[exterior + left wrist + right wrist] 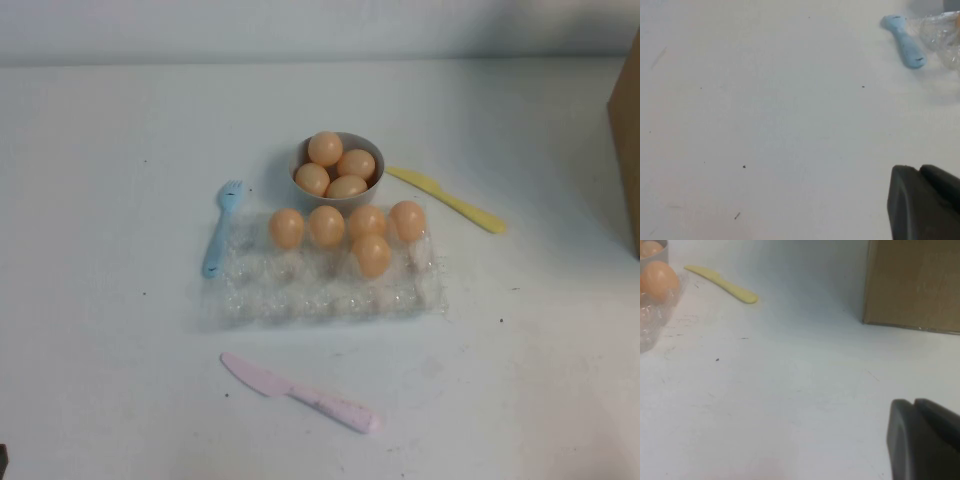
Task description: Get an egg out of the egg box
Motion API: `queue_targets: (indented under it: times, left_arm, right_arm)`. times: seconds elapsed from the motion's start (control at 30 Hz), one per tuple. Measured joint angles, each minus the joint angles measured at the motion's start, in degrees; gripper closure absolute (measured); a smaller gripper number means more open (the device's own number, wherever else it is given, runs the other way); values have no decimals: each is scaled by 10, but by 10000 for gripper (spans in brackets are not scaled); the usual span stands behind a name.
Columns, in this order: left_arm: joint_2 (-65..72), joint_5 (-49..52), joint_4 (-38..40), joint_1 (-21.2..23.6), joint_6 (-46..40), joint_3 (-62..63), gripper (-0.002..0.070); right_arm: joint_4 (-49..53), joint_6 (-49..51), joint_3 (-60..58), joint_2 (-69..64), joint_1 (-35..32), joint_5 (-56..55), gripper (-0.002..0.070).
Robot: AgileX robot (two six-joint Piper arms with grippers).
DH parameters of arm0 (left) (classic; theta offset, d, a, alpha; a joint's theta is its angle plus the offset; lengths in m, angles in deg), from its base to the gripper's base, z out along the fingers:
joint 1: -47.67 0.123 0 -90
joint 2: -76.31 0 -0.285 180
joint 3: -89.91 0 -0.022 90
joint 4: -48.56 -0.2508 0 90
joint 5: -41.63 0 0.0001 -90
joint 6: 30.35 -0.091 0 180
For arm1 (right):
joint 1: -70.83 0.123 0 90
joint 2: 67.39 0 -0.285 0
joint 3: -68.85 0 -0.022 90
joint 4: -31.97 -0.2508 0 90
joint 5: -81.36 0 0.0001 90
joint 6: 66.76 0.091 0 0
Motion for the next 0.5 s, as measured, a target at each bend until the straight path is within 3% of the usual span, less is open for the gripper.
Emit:
queue_targets:
  times: [0.5]
  left_arm:
    - [0, 0, -13, 0, 0, 0, 678]
  right_arm:
    - [0, 0, 0, 0, 0, 0, 694]
